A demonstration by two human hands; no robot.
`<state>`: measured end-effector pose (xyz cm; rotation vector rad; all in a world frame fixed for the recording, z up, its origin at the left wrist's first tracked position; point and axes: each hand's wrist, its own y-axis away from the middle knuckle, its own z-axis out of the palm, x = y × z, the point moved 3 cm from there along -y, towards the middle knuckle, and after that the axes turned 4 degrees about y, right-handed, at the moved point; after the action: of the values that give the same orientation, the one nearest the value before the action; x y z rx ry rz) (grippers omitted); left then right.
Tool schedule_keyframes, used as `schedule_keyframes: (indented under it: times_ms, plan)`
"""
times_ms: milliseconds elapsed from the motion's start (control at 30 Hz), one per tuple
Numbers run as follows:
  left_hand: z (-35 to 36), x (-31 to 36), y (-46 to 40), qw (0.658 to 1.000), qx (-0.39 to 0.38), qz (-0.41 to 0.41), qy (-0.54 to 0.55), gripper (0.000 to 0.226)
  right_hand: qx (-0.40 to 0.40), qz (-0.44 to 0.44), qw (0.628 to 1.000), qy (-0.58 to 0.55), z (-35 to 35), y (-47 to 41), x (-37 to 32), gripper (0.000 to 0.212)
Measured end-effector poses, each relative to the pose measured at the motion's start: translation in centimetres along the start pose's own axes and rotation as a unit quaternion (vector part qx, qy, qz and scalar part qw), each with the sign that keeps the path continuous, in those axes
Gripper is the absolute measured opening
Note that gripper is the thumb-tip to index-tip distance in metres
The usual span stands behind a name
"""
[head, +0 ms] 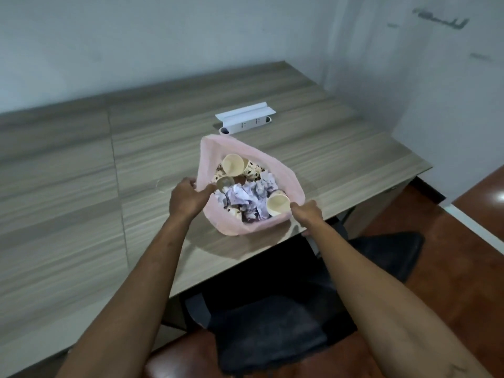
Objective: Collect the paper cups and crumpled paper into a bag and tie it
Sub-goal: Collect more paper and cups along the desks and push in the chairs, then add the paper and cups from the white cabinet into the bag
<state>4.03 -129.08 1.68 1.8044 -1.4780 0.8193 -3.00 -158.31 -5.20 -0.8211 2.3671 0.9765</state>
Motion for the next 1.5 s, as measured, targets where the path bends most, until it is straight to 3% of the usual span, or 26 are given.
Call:
schedule_keyframes:
  times_ms: [167,333,467,600,800,1200,1500]
  plan:
    - [1.8,-0.2,-5.4,1.0,0.016,-0.006,-0.016,0.064,0.05,0.019,0.999,0.0,0.7,-4.0,-0.7,0.051]
    - [3.0,0.0,-8.6,0.999,0.043,0.012,-0.031,0.024,0.113,-0.012,0.993,-0.025,0.7,-6.4,-1.7,0.026]
    - [3.9,2.3,-9.9,0.998,0.047,0.027,0.009,0.022,0.152,-0.01,0.983,-0.103,-1.2,-9.1,-1.9,0.02]
    - [4.6,6.7,-10.0,0.995,0.044,0.028,0.087,0.023,0.171,-0.028,0.971,-0.165,-6.2,-9.6,-3.6,0.021]
    - [9.8,16.4,-6.7,0.985,0.017,0.074,0.153,0.021,0.26,-0.053,0.944,-0.196,-18.5,-7.0,-2.7,0.02]
    - [28.1,36.9,12.6,0.957,-0.087,0.153,0.23,0.023,0.396,-0.043,0.888,-0.229,-46.5,-1.6,16.1,0.014]
    - [46.7,45.8,30.1,0.921,-0.259,0.2,0.213,0.022,0.494,0.035,0.828,-0.261,-61.5,5.9,35.9,0.014]
